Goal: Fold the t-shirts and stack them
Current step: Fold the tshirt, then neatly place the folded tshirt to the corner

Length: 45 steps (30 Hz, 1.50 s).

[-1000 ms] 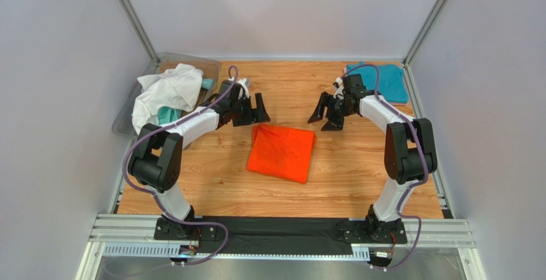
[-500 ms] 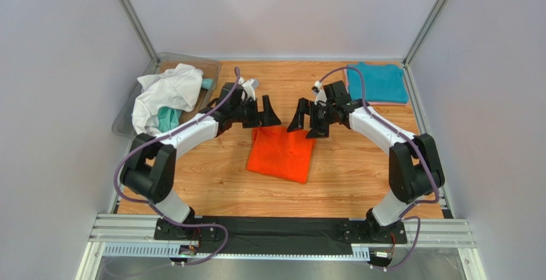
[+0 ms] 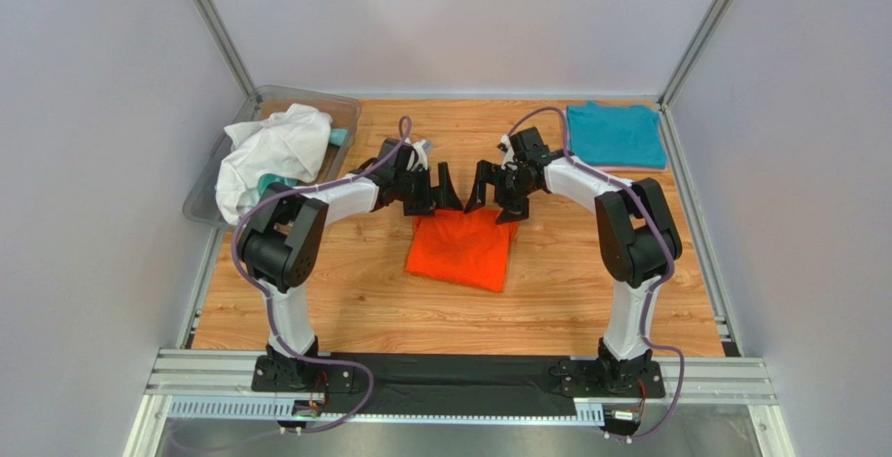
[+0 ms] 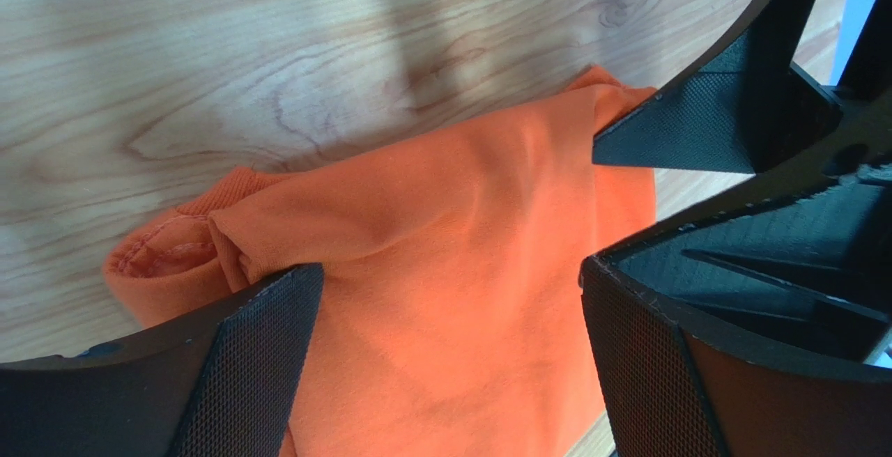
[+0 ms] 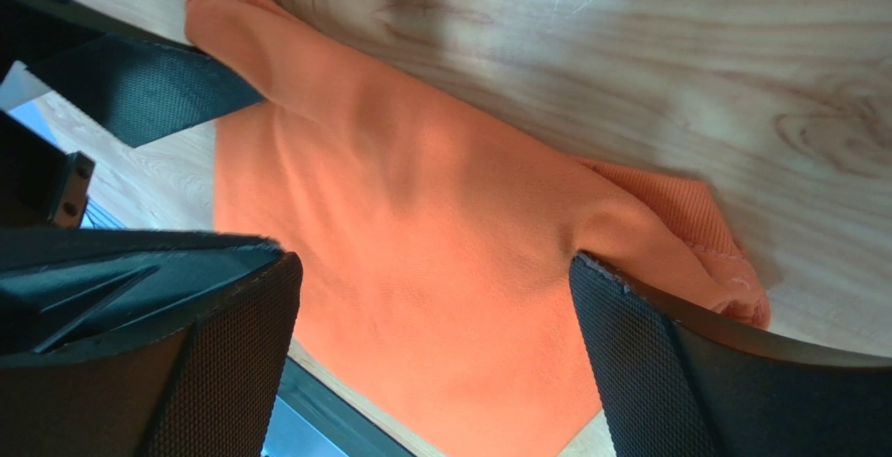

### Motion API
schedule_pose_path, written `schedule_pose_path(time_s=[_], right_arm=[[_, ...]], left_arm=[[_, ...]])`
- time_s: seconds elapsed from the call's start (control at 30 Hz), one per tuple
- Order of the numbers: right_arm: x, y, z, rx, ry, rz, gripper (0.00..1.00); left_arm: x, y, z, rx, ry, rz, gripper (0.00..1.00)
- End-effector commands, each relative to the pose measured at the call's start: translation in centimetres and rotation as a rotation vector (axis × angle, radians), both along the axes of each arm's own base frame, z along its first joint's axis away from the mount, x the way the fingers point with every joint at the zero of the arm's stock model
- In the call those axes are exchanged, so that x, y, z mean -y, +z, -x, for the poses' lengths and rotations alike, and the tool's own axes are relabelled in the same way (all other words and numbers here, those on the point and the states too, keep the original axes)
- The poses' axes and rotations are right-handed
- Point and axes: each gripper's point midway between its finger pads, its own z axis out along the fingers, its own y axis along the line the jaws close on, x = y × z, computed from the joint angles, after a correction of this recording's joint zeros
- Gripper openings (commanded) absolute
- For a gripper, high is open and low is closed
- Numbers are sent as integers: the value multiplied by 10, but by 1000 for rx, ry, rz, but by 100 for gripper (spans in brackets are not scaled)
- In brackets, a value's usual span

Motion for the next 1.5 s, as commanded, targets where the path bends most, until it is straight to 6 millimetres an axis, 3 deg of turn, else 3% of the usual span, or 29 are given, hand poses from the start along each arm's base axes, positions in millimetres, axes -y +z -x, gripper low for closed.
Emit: schedule_pose_path(time_s=[0.0, 0.1, 0.17, 0.2, 0.23, 0.3, 0.33, 0.37, 0.4, 0.43, 0.5, 0.53, 0.57, 0.6, 0.63, 0.67, 0.7, 0.73, 0.77, 0.83, 0.87, 0.97, 1.23, 1.47], right_arm=[[10, -4, -19, 61, -3, 85, 100], [14, 5, -22, 85, -5, 107, 100], [14, 20, -24, 125, 10, 108, 100], [17, 37, -23, 162, 12, 114, 100], [18, 49, -23, 192, 13, 118, 100], [24, 90, -17, 293, 14, 126, 100], [27, 103, -13, 327, 13, 130, 100], [32, 111, -7, 349, 7, 143, 100], [42, 139, 0, 422, -22, 157, 100], [49, 148, 6, 445, -42, 168, 100], [72, 167, 23, 500, -123, 203, 100], [79, 171, 29, 512, -150, 210, 100], [85, 174, 35, 526, -174, 215, 100], [97, 172, 48, 538, -216, 230, 100], [101, 171, 54, 533, -251, 217, 100], [113, 158, 61, 541, -293, 249, 100], [114, 168, 60, 572, -320, 228, 100], [118, 148, 67, 535, -331, 244, 100], [117, 143, 70, 531, -323, 238, 100], [107, 127, 82, 485, -260, 193, 100], [103, 121, 85, 464, -248, 177, 100], [88, 97, 89, 388, -216, 123, 100], [59, 44, 71, 288, -158, 189, 99], [32, -1, 59, 187, -103, 264, 90]], left_arm=[[-6, 3, -11, 38, 22, -23, 100], [-11, 9, -7, 54, 30, -38, 100], [-11, 29, -4, 91, 23, -14, 100], [-10, 40, -3, 109, 15, 1, 100], [-11, 63, -2, 154, 19, 22, 100], [-18, 84, 3, 196, 41, 24, 100], [-23, 115, 7, 265, 57, 44, 100], [-30, 123, 14, 278, 68, 33, 100], [-40, 128, 19, 300, 90, 7, 100], [-49, 157, 29, 372, 111, 18, 100], [-73, 158, 46, 376, 165, -46, 100], [-85, 179, 58, 435, 189, -40, 100], [-96, 169, 73, 406, 203, -76, 100], [-109, 171, 78, 423, 248, -105, 100], [-121, 186, 91, 462, 285, -87, 100], [-136, 183, 108, 465, 329, -101, 100], [-141, 168, 111, 428, 340, -130, 100], [-150, 173, 125, 448, 361, -118, 100], [-154, 159, 134, 423, 363, -128, 100], [-168, 156, 147, 428, 421, -122, 100], [-174, 140, 156, 395, 423, -151, 100], [-188, 122, 170, 365, 466, -184, 100], [-186, 110, 172, 327, 474, -171, 100], [-183, 109, 173, 314, 462, -173, 100]])
